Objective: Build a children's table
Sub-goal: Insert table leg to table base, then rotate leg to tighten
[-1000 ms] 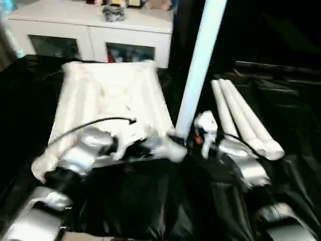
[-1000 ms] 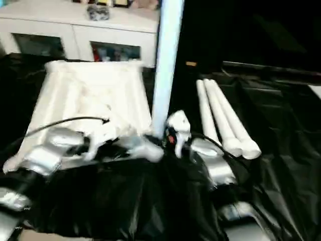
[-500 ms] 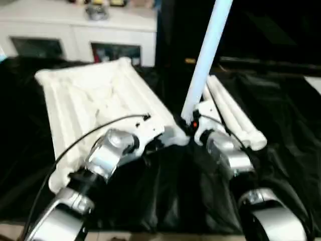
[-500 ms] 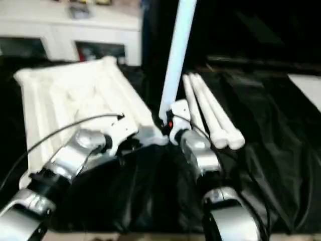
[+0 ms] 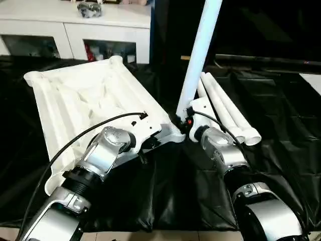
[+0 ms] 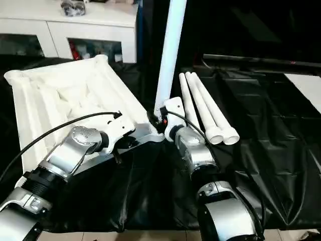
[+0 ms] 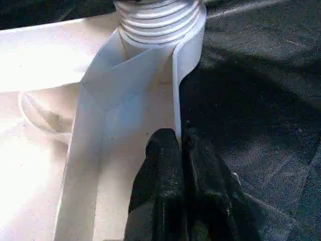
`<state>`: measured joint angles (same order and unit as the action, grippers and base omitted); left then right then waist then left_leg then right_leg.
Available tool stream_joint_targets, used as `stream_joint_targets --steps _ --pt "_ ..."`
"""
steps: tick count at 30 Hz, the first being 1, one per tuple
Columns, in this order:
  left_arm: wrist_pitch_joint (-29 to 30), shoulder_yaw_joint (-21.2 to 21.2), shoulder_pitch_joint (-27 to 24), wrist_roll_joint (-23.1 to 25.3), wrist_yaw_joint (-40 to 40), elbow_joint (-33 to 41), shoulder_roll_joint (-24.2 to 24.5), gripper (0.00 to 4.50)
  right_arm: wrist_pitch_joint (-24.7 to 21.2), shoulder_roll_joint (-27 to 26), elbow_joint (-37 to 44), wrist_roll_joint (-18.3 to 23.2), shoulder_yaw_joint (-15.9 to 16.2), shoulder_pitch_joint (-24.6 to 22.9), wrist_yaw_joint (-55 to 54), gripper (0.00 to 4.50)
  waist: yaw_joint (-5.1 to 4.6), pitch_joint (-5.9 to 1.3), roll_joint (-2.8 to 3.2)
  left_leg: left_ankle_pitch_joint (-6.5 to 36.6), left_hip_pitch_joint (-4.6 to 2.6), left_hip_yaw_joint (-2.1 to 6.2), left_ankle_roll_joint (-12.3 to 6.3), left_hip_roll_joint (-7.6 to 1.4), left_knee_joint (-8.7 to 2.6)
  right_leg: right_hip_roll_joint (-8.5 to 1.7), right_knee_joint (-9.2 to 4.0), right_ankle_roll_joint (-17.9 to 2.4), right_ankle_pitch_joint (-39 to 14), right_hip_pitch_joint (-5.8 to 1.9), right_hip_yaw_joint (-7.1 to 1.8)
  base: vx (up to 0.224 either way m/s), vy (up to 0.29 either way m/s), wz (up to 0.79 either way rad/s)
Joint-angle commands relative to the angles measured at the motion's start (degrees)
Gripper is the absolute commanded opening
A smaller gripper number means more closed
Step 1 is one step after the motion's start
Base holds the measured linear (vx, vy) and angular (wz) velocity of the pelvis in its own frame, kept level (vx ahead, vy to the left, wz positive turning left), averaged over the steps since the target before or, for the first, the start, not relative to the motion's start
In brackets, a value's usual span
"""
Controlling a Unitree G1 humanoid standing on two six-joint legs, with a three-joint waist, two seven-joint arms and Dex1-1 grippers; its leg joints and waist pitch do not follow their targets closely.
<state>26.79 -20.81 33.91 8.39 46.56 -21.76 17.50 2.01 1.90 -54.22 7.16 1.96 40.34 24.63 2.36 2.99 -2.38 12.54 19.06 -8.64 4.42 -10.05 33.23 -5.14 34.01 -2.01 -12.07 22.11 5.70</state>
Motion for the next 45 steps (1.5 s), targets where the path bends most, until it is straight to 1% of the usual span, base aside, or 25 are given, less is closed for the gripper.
stream_joint_targets --steps 1,4,7,8,9,11,12,14,15,16,17,18,20,22,23,25,27,30,32,34,37,41,43,44,45 --pt "-0.74 -0.49 0.12 -0.07 0.42 1.53 0.09 0.00 -1.88 -0.56 -3.52 -0.19 0.93 -1.76 2.18 3.01 0.09 -2.41 0.94 17.53 0.54 0.97 -0.27 -3.39 -5.21 -4.45 -5.12 -8.03 -22.10 -1.67 -3.60 0.000 0.000 0.00" --pt "-1.65 -0.50 -0.07 -0.33 0.97 1.64 0.53 0.00 -1.51 -0.40 -3.15 0.20 0.55 -1.59 3.38 3.31 0.27 -2.65 0.97 15.94 0.20 0.61 -0.38 -3.39 -4.97 -4.34 -4.75 -9.88 -18.09 -1.59 -3.83 0.000 0.000 0.00" --pt "-3.91 -0.51 -0.55 -1.08 2.96 1.81 1.48 0.00 -0.32 0.47 -1.63 0.26 0.64 -1.72 5.81 3.53 0.34 -2.83 0.94 13.34 0.39 0.19 -1.40 -3.31 -4.81 -4.20 -4.34 -11.16 -14.86 -1.82 -3.91 0.000 0.000 0.00" --pt "-4.22 -0.48 -0.73 -1.29 3.59 1.97 1.92 0.00 0.24 0.89 -1.13 0.08 0.83 -1.78 6.98 3.53 0.38 -3.01 1.15 12.36 0.37 0.12 -1.44 -3.30 -4.67 -4.26 -4.15 -11.49 -13.68 -1.88 -3.98 0.000 0.000 0.00" --pt "-4.90 -0.52 -0.86 -1.43 4.15 2.04 2.32 0.00 0.56 1.21 -0.65 0.03 1.06 -1.87 8.31 3.53 0.41 -3.26 1.08 9.58 0.57 -0.03 -1.88 -3.33 -4.48 -4.18 -3.65 -12.26 -10.02 -2.10 -3.96 0.054 -0.018 0.05" --pt "-7.33 -0.50 -1.42 -2.65 6.94 2.69 3.49 0.00 0.90 2.52 1.46 0.15 1.93 -2.58 12.87 3.53 0.48 -3.75 0.92 4.17 1.07 -0.23 -3.46 -3.24 -3.95 -3.96 -2.52 -13.77 -2.41 -2.63 -3.88 0.000 0.000 0.00" --pt "-9.17 -0.63 -1.90 -3.64 9.47 3.26 4.49 0.00 0.77 3.67 3.42 0.46 2.71 -3.34 16.68 3.53 0.78 -4.19 1.19 -1.74 1.16 -0.63 -5.70 -3.17 -3.26 -3.62 -1.50 -15.52 6.56 -2.67 -3.69 0.000 0.000 0.00" --pt "-11.68 -0.97 -2.31 -4.36 11.96 3.66 5.63 0.00 0.60 4.86 5.64 0.89 3.66 -4.29 20.93 3.53 0.72 -4.21 0.93 -4.69 1.29 -0.77 -8.36 -2.94 -2.82 -3.40 -0.92 -17.15 12.77 -2.66 -3.67 0.062 -0.011 0.01" --pt "-12.98 -1.16 -2.41 -4.49 12.77 3.71 6.10 0.00 0.52 5.31 6.51 1.09 4.04 -4.67 22.71 3.53 0.88 -4.18 1.09 -4.54 1.14 -0.88 -9.05 -2.95 -2.73 -3.46 -0.95 -17.34 13.14 -2.52 -3.69 0.053 -0.009 0.03" --pt "-13.57 -1.39 -2.51 -4.56 13.67 3.78 6.65 0.00 0.47 5.84 7.32 1.12 4.50 -5.03 24.18 3.53 0.95 -4.09 0.99 -3.54 0.96 -1.06 -9.72 -3.09 -2.72 -3.66 -0.97 -17.83 12.38 -2.31 -3.83 0.000 0.000 0.00" --pt "-15.40 -1.75 -2.78 -4.93 15.96 3.70 7.94 0.00 0.52 7.24 9.59 1.31 5.80 -6.09 28.14 3.53 1.05 -4.08 1.01 -3.02 1.04 -0.98 -9.76 -3.11 -2.78 -3.61 -1.03 -17.76 11.34 -2.48 -3.74 0.000 0.000 0.00" --pt "-16.54 -1.81 -3.00 -5.40 17.49 3.62 8.60 0.00 0.46 8.14 10.97 1.38 6.68 -6.77 30.42 3.53 1.23 -4.05 0.97 -2.08 1.14 -0.96 -9.64 -3.21 -2.82 -3.66 -1.19 -17.15 9.14 -2.64 -3.71 0.000 0.000 0.00" --pt "-17.28 -1.68 -3.18 -6.15 19.05 3.43 9.16 0.00 0.56 9.08 12.23 1.23 7.63 -7.45 33.06 3.53 1.31 -3.76 1.17 -0.04 1.06 -1.03 -8.54 -3.53 -3.07 -3.64 -1.41 -16.79 5.82 -2.38 -3.70 0.000 0.000 0.00" --pt "-17.78 -1.77 -3.34 -6.49 20.29 3.37 9.75 0.00 0.57 9.74 12.80 0.85 8.50 -7.85 34.64 3.53 1.36 -3.66 1.24 1.82 0.95 -0.93 -6.68 -3.72 -3.33 -3.52 -1.60 -16.20 2.71 -2.40 -3.61 0.000 0.000 0.00" --pt "-18.81 -2.04 -3.65 -6.89 22.44 3.22 10.94 0.00 0.86 10.90 13.83 -0.02 10.08 -8.61 37.20 3.53 1.36 -3.40 1.25 4.75 0.96 -0.97 -4.97 -3.71 -3.52 -3.52 -1.96 -15.69 -0.58 -2.29 -3.67 0.000 0.000 0.00" --pt "-19.47 -2.15 -3.82 -7.04 23.51 3.04 11.57 0.00 0.89 11.50 14.35 -0.48 10.92 -9.02 38.60 3.53 1.38 -3.17 1.30 7.90 0.70 -1.05 -3.38 -3.79 -3.75 -3.56 -2.38 -14.77 -4.04 -2.12 -3.78 0.000 0.000 0.00" --pt "-20.45 -2.25 -4.00 -7.06 24.84 2.56 12.45 0.00 0.75 12.16 14.95 -1.10 11.89 -9.45 40.26 3.28 1.24 -3.04 1.28 10.19 0.69 -0.87 -1.88 -3.76 -4.05 -3.70 -2.74 -13.52 -8.11 -2.21 -3.86 0.000 0.000 0.00" --pt "-21.59 -2.31 -4.20 -7.17 26.57 1.79 13.45 0.00 -0.19 12.39 15.41 -1.08 12.55 -9.69 42.13 3.17 1.32 -3.20 1.15 9.54 0.65 -0.83 -1.47 -3.69 -4.00 -3.80 -2.73 -13.04 -8.36 -2.30 -3.98 0.000 0.000 0.00" --pt "-22.04 -2.22 -4.20 -7.30 27.19 1.45 13.63 0.00 -0.68 12.49 15.93 -0.93 12.72 -9.86 42.59 2.90 1.32 -3.33 1.10 7.61 0.83 -0.86 -1.83 -3.61 -3.86 -3.67 -2.40 -13.34 -5.75 -2.41 -3.96 0.000 0.000 0.00" --pt "-22.49 -2.04 -4.34 -7.44 27.94 1.01 13.83 0.00 -1.32 12.53 16.71 -0.53 12.89 -10.21 43.13 2.86 1.34 -3.52 1.07 5.20 0.92 -0.88 -2.43 -3.56 -3.63 -3.60 -1.97 -14.06 -2.35 -2.53 -3.84 0.000 0.000 0.00" --pt "-22.82 -1.90 -4.49 -7.53 28.32 0.49 13.94 0.00 -1.97 12.38 17.24 -0.06 13.01 -10.57 43.58 2.80 1.36 -3.58 1.05 4.40 0.95 -0.95 -3.00 -3.54 -3.51 -3.60 -1.81 -14.66 -0.73 -2.56 -3.81 0.000 0.000 0.00" --pt "-22.15 -1.50 -4.63 -7.64 27.28 0.11 13.31 0.00 -2.76 11.75 17.10 0.07 12.63 -10.83 42.37 2.78 1.46 -3.55 1.07 4.77 0.90 -0.96 -2.97 -3.59 -3.53 -3.65 -1.85 -14.62 -1.49 -2.56 -3.81 0.000 0.000 0.00" --pt "-20.86 -0.95 -4.40 -7.24 24.85 -0.55 12.08 0.00 -3.44 10.43 15.88 -0.23 11.39 -10.56 38.94 2.78 1.37 -3.42 0.84 5.96 0.86 -1.02 -2.38 -3.70 -3.66 -3.79 -2.08 -14.29 -3.67 -2.44 -3.92 0.000 0.000 0.00" --pt "-19.79 -0.58 -4.04 -6.83 22.75 -1.06 11.09 0.00 -3.20 9.59 14.55 -0.84 10.67 -10.10 35.65 2.78 1.56 -3.36 0.94 6.39 0.81 -0.87 -2.10 -3.63 -3.70 -3.82 -2.20 -14.06 -4.89 -2.45 -3.82 0.000 0.000 0.00" --pt "-18.92 -0.27 -3.74 -6.51 21.03 -1.47 10.27 0.00 -3.00 8.89 13.45 -1.33 10.07 -9.72 32.95 2.78 1.29 -3.13 0.88 7.72 0.91 -0.92 -1.43 -3.61 -3.90 -3.83 -2.52 -13.33 -7.79 -2.30 -3.92 0.000 0.000 0.00"
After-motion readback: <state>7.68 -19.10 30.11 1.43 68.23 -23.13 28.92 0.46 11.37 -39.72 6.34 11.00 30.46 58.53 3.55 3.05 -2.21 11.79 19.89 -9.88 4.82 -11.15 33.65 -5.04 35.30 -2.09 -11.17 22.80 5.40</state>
